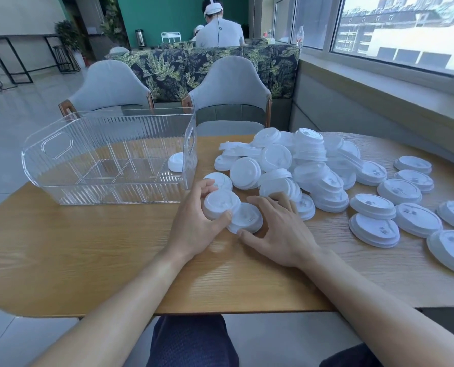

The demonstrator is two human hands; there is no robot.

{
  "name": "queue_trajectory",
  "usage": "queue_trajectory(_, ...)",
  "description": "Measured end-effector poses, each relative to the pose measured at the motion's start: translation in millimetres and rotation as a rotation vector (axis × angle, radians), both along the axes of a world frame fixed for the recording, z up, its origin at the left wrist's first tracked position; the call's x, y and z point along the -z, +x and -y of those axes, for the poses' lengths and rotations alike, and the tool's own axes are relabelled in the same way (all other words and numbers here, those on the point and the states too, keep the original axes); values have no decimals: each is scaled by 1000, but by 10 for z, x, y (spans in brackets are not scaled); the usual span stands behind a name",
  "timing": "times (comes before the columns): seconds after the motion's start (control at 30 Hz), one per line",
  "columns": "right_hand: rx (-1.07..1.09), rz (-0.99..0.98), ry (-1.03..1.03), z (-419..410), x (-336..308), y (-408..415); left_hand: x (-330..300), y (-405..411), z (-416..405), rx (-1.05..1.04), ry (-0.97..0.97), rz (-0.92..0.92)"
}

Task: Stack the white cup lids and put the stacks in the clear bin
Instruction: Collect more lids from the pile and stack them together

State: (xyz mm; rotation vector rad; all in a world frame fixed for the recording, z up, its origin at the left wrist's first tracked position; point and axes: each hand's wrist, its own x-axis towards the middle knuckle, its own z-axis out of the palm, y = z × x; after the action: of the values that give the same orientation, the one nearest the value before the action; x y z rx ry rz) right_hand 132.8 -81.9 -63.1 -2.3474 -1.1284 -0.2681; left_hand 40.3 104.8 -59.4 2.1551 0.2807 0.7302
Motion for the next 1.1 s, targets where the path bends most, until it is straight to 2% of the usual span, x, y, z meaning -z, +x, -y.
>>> queue_trajectory(0.23,41,-89,34,9,8,15,-1,-8,17,14,-8,0)
queue_trajectory(0.73,189,-48,18,202,28,-222,-15,-139,146,103,15,-11)
queue_trajectory(1.1,-27,-274,44,450,-8,-119,-15,-154,257,144,35,-19)
